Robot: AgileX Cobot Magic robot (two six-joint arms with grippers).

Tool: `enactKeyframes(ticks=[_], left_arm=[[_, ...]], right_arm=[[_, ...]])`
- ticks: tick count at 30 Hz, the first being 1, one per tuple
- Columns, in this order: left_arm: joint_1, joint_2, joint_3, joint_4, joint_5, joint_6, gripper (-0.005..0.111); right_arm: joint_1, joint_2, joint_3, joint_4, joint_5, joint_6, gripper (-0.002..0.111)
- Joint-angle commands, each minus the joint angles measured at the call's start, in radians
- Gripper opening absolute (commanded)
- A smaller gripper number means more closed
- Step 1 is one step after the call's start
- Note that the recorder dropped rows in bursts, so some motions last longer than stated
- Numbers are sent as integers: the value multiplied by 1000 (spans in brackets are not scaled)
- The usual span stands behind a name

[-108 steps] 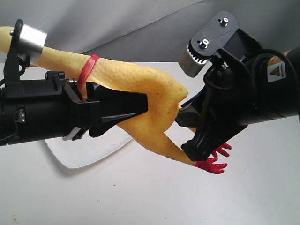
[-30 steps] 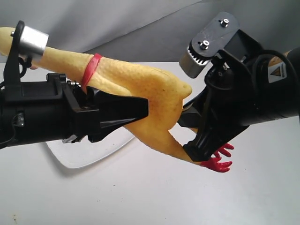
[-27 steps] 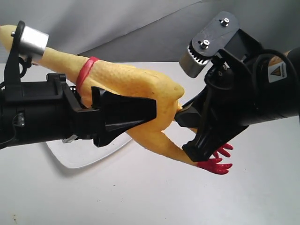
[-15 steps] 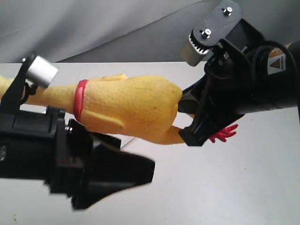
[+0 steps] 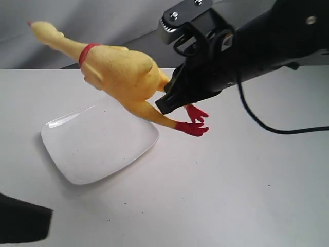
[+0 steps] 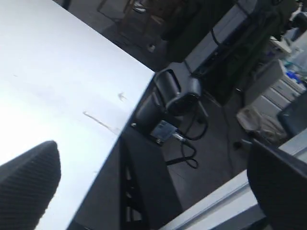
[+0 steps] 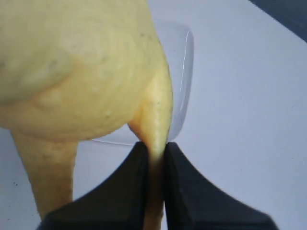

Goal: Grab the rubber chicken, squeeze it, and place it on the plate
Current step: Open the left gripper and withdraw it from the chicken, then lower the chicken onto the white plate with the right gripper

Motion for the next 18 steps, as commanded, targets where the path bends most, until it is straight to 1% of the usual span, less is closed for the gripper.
enactKeyframes(ticks=[1, 4, 8, 13, 15, 18], left_arm=[[-5, -132, -4, 235, -81, -209, 103], [-5, -200, -4, 372, -95, -338, 103], [-5, -252, -4, 478, -83, -422, 103], [-5, -276, -4, 489, -83, -426, 103], [-5, -276, -4, 489, -83, -426, 103], [-5, -276, -4, 489, -83, -426, 103]], right_arm=[[-4, 125, -48, 19, -89, -17, 0], [-4, 206, -53, 66, -138, -43, 0], [0, 289, -53, 205, -172, -199, 0], [0, 364, -53, 420, -177, -411, 0], [0, 380, -53, 458, -180, -451, 0], [0, 397, -53, 460, -183, -455, 0]])
